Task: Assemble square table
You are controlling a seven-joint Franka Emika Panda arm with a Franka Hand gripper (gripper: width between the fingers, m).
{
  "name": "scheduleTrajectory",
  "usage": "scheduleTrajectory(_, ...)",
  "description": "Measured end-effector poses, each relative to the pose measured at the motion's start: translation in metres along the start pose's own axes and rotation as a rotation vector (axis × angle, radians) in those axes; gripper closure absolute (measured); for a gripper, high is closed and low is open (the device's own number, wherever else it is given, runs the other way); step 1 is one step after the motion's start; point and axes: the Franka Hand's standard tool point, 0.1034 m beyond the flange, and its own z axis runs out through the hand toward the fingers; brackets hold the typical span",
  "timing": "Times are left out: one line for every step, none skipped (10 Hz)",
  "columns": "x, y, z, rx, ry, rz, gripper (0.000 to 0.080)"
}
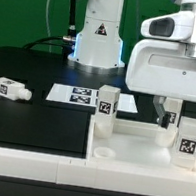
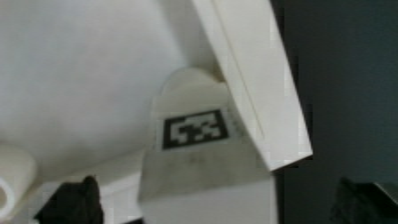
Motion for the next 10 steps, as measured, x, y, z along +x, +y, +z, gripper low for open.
scheduleTrajectory(0.0002, 0.0002, 0.0000, 0.000, 0.000, -0.005, 0.0231)
scheduleTrajectory(0.0003, 0.0003, 0.0000, 0.000, 0.000, -0.001, 0.0414)
scheduleTrajectory(-0.0001, 0.0005, 0.0002, 0.001, -0.002, 0.100, 0.0414)
scheduleTrajectory(0.0008, 0.0030, 0.0004, -0.002, -0.001, 0.180, 0.0510)
scheduleTrajectory(0.0010, 0.0039, 0.0005, -0.003, -0.001, 0.242, 0.0510)
scheduleTrajectory(0.0012, 0.0057, 0.0005, -0.006, -0.002, 0.409, 0.0510)
scheduleTrajectory(0.0005, 0.0076, 0.0007, -0.008, -0.012, 0.602, 0.0510)
scheduleTrajectory(-0.0017, 0.0078, 0.0011, -0.011, -0.024, 0.785, 0.0510)
scheduleTrajectory(-0.0045, 0.0035, 0.0020, 0.003, -0.043, 1.027, 0.0511)
scheduleTrajectory(-0.0059, 0.0001, 0.0021, 0.012, -0.052, 1.168, 0.0511)
